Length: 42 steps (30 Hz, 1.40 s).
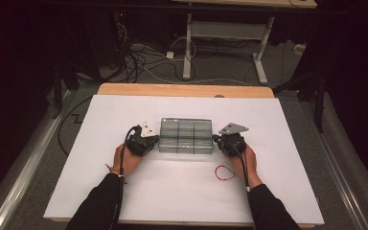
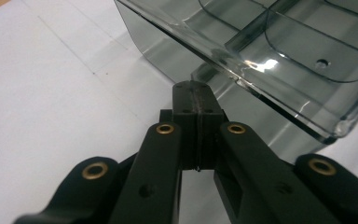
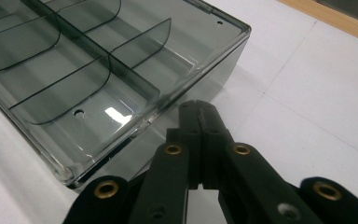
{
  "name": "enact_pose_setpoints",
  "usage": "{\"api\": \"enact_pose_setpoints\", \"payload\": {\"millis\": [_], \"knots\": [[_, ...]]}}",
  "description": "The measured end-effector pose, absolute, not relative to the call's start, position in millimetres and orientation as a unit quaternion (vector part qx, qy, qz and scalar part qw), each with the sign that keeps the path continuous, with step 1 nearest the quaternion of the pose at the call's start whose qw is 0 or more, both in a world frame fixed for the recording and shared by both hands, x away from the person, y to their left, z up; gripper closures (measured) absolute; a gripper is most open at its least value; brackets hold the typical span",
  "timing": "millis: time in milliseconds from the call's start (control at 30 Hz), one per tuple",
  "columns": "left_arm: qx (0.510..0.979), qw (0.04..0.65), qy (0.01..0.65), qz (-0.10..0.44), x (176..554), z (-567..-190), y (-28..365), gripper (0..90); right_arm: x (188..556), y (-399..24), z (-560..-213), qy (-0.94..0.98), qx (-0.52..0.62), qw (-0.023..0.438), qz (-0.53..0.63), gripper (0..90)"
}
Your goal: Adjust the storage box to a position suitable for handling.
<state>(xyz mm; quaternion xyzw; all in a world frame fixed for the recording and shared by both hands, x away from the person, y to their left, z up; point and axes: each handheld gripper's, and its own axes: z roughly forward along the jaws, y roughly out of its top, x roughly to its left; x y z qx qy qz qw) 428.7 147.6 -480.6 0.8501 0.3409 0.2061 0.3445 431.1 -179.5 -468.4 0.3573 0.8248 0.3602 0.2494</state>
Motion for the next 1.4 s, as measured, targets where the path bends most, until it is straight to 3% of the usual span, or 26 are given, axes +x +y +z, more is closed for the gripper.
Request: {"api": "enact_pose_setpoints", "payload": {"millis": [133,433,867,933,1167,1267,1400], "knots": [[0.843,0.363,0.343,0.199,427.6,-479.0,152.9,87.3,429.0,-176.0,-466.5,0.832,0.347,0.263,0.345,87.0],[0.825,0.396,0.321,0.245,406.2,-451.7,165.9,87.2,404.3,-200.0,-452.2,0.787,0.356,0.285,0.415,80.3],[0.800,0.451,0.279,0.282,372.1,-420.3,177.3,77.4,363.7,-220.2,-413.8,0.754,0.313,0.327,0.476,58.8],[0.799,0.454,0.268,0.290,366.2,-417.2,176.6,77.2,357.2,-220.9,-408.7,0.746,0.308,0.332,0.488,51.8],[0.795,0.461,0.255,0.301,359.1,-411.0,172.6,64.6,353.0,-220.4,-404.8,0.731,0.315,0.340,0.501,39.3],[0.794,0.463,0.245,0.309,353.8,-410.4,170.2,52.0,351.1,-220.5,-403.9,0.715,0.334,0.328,0.520,34.3],[0.794,0.465,0.237,0.312,349.1,-411.2,169.6,41.7,344.0,-218.3,-404.6,0.709,0.331,0.360,0.508,29.8]]}}
